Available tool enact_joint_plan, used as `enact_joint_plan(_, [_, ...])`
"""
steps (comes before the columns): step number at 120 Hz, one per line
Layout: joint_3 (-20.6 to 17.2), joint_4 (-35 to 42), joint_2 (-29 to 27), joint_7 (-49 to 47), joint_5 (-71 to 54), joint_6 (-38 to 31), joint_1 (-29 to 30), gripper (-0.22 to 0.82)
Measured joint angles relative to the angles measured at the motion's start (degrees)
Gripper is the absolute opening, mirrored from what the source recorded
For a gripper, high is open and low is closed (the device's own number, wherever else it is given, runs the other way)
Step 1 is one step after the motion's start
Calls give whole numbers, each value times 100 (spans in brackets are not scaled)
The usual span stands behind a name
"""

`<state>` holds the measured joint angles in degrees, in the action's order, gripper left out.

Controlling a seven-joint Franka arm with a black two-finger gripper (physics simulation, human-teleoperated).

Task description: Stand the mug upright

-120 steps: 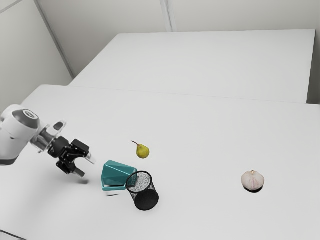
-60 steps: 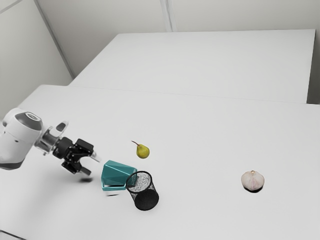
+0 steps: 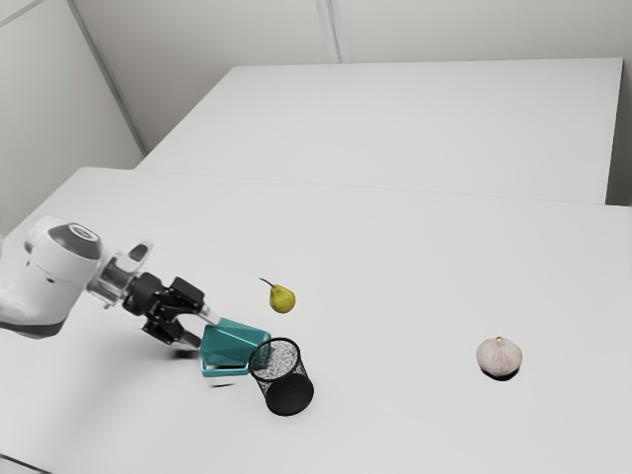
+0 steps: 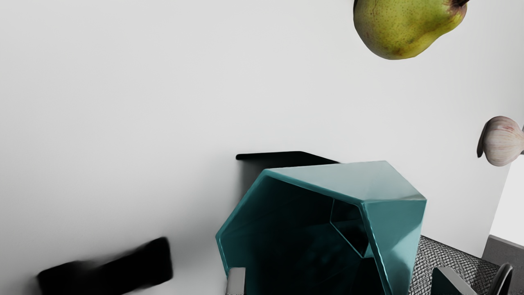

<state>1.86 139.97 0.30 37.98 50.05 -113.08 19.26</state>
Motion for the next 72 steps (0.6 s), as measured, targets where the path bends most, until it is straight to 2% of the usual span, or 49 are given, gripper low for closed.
enact_joint_plan(23, [-102, -12, 3, -70, 24, -19, -193, 24])
enact_joint_plan(44, [-125, -32, 25, -130, 35, -81, -508, 13])
enact_joint_plan(61, [-260, -100, -161, -173, 14, -115, -693, -3])
enact_joint_plan(72, [-340, -184, -230, -197, -14, -126, -880, -9])
